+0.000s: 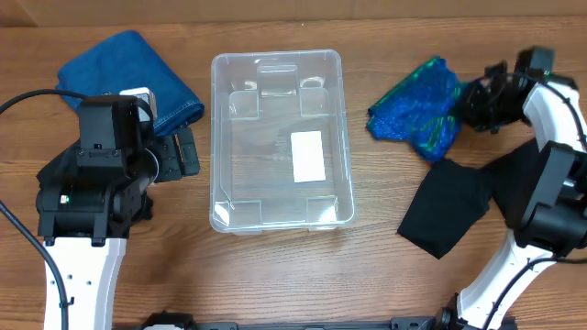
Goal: Pack container
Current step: 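Carry the sparkly fabric into the bin's back half and release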
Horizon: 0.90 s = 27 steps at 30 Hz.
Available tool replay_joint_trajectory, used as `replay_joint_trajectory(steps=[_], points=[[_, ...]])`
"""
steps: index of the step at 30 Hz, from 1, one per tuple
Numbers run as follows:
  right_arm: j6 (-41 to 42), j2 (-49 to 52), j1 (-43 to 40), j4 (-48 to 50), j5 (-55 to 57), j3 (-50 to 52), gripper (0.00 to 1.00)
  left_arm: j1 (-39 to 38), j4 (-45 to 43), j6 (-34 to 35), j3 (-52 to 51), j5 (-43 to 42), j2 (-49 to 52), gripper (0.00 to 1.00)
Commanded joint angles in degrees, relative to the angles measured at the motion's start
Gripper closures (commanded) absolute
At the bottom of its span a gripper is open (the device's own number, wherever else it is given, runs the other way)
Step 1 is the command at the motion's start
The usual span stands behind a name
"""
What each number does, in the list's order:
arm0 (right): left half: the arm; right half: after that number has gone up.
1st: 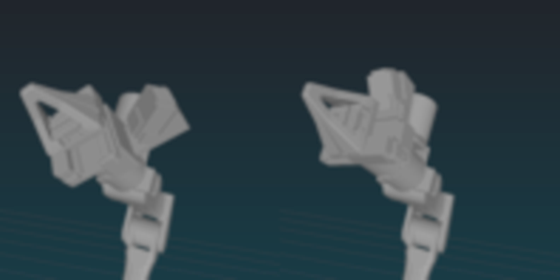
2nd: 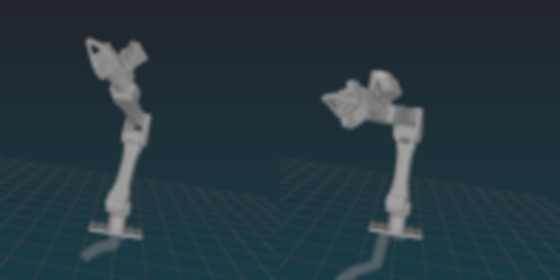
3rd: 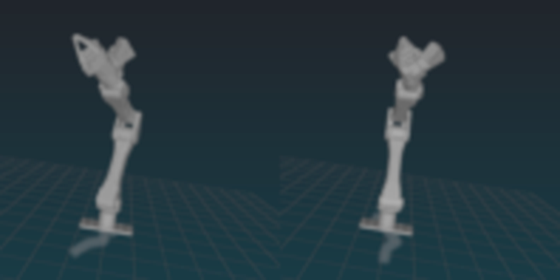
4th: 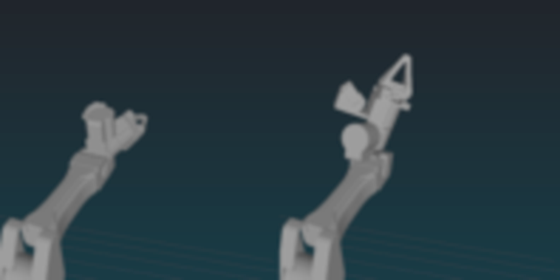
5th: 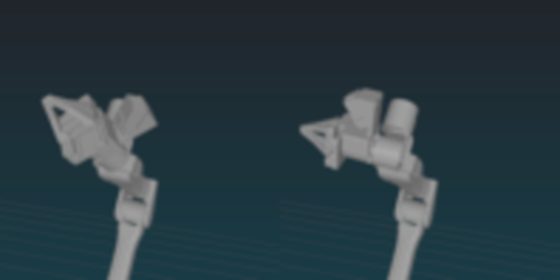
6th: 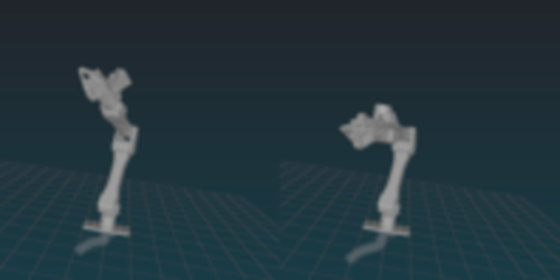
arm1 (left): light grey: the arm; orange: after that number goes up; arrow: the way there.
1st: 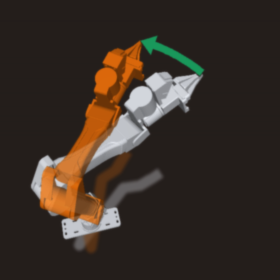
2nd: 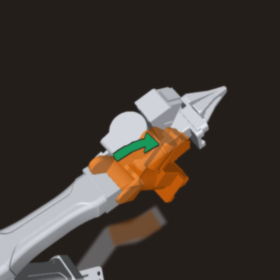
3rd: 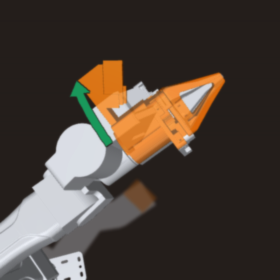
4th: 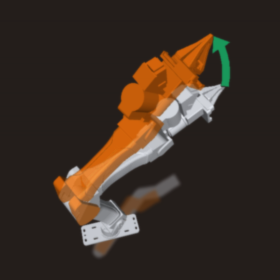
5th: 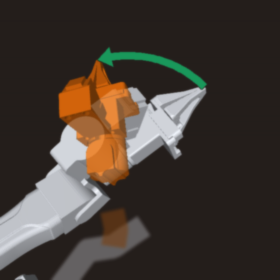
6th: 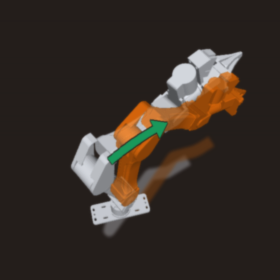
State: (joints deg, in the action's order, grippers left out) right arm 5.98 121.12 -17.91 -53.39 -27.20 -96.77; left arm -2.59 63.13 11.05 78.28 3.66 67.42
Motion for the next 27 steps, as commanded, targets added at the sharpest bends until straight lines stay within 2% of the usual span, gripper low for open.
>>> replay_joint_trajectory(steps=[1, 3, 8, 12, 16, 19, 25, 26, 27], points=[[-2.2, -14.4, 5.9, -3.3, 0.4, -11.9, 0.96, 0.0, 0.1, 3.6, 1.5, 1.9, 0.1, 0.00], [-4.7, -18.9, 11.3, -5.8, 4.1, -15.1, 0.96, 1.0, 0.1, 7.8, 1.5, 5.2, 0.0, 0.00], [-6.2, -24.7, 30.9, -6.4, 11.8, -16.1, 0.96, 8.0, 1.8, 9.6, 1.5, 2.5, 0.0, 0.00], [1.2, -20.1, 42.4, -4.6, 13.6, -14.4, 0.96, 9.7, 2.4, 9.6, 1.5, 2.3, 0.0, 0.00], [0.5, -10.5, 47.0, -3.5, 12.2, -14.2, 0.96, 9.7, 2.5, 9.6, 1.5, 2.3, 0.0, 0.00], [-2.0, -2.9, 49.0, -2.3, 7.1, -14.2, 0.96, 9.7, 3.1, 9.6, 1.5, 2.3, 0.1, 0.00], [-6.7, 1.7, 50.5, -2.4, 6.6, -14.2, 0.96, 9.7, 3.1, 9.6, 1.5, 2.3, 0.1, 0.00], [-6.6, 1.7, 49.8, -1.7, 9.9, -14.2, 0.58, 9.7, 3.1, 9.6, 1.5, 2.3, 0.1, 0.00], [-5.0, 1.7, 48.7, -1.1, 17.4, -14.2, 0.00, 9.7, 3.1, 9.6, 1.5, 2.3, 0.1, 0.00]])
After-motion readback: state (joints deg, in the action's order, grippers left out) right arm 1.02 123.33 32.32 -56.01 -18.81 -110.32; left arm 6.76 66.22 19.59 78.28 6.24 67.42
